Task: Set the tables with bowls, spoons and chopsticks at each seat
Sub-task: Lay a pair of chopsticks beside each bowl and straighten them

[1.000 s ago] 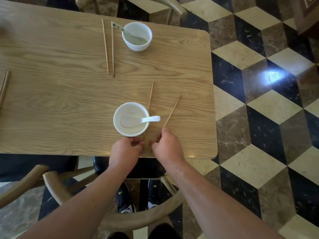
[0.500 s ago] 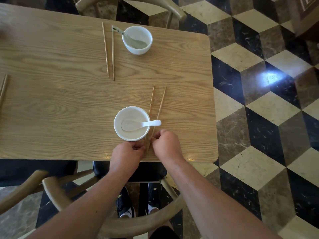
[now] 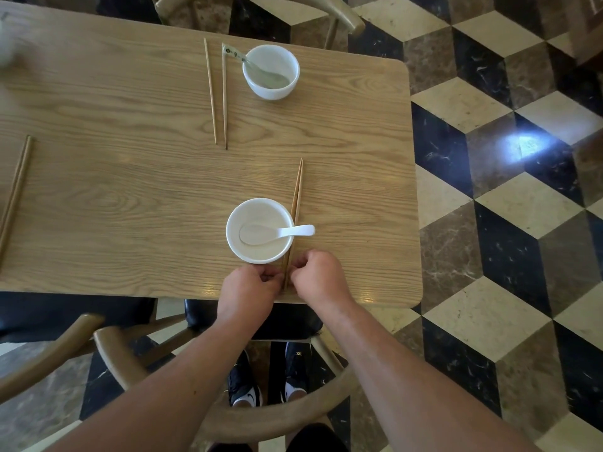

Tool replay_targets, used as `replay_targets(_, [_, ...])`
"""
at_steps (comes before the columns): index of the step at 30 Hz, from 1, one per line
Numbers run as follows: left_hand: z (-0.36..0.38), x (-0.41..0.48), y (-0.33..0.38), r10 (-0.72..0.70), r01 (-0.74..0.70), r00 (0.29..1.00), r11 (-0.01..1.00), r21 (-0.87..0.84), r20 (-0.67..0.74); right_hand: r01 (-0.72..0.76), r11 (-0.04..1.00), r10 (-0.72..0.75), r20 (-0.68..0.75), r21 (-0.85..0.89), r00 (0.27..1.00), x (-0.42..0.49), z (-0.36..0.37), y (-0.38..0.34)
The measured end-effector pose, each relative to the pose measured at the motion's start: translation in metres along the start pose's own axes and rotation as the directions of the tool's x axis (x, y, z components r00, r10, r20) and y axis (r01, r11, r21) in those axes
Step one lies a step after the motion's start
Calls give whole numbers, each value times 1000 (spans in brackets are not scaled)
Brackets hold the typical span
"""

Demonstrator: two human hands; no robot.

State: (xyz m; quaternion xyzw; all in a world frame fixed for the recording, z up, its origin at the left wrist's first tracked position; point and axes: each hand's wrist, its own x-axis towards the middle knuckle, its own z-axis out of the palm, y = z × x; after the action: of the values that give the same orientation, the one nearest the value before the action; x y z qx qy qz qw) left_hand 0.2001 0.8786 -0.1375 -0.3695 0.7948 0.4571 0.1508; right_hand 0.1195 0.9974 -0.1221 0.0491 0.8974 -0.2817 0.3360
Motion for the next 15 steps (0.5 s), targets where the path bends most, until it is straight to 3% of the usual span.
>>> replay_targets(5, [0,1,0,-9,9,1000,1000,10,4,-2,999,3,17,-44,1000,3,-5,-2])
replay_targets(15, [1,1,-1,5,-5,1000,1000,6,-16,-6,999,5,23,35,1000,5,-3,5])
